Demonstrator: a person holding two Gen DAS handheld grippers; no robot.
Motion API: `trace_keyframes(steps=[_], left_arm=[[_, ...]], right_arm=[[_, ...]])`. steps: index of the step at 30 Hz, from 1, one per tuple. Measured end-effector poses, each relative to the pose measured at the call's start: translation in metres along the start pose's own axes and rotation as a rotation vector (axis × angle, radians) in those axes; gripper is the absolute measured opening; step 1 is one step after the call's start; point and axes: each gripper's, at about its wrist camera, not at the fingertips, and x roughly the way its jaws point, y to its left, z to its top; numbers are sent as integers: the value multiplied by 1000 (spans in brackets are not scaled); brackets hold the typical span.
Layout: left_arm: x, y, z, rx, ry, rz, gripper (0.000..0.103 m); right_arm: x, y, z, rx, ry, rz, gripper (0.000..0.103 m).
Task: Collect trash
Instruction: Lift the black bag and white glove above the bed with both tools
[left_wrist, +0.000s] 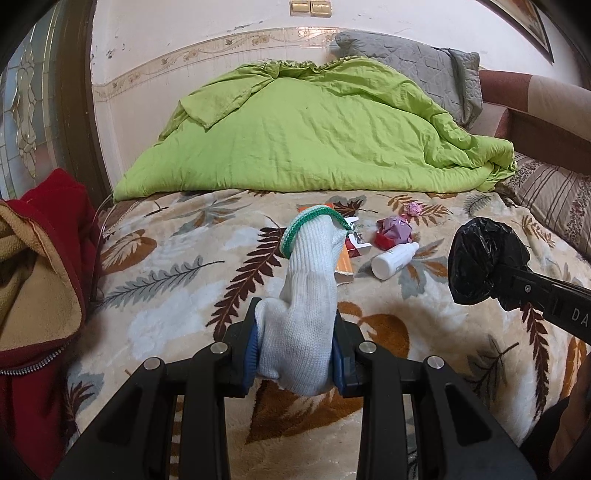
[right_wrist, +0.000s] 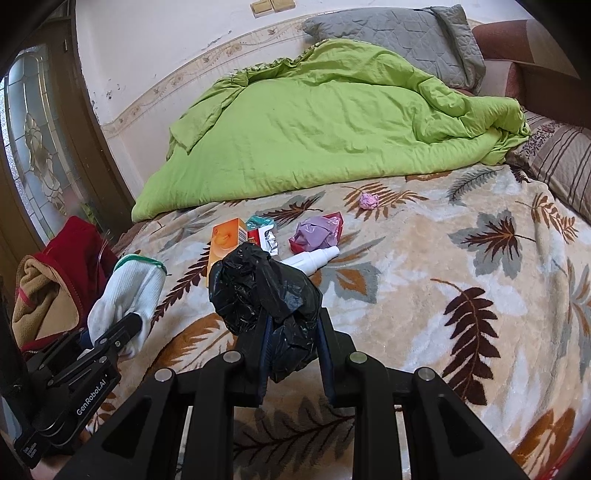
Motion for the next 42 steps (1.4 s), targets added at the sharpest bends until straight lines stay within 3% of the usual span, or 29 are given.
trace_keyframes(steps=[42], left_arm=[[4, -6, -1, 44, -2, -12, 30]], right_arm=[[1, 1, 1, 25, 2, 30, 24]])
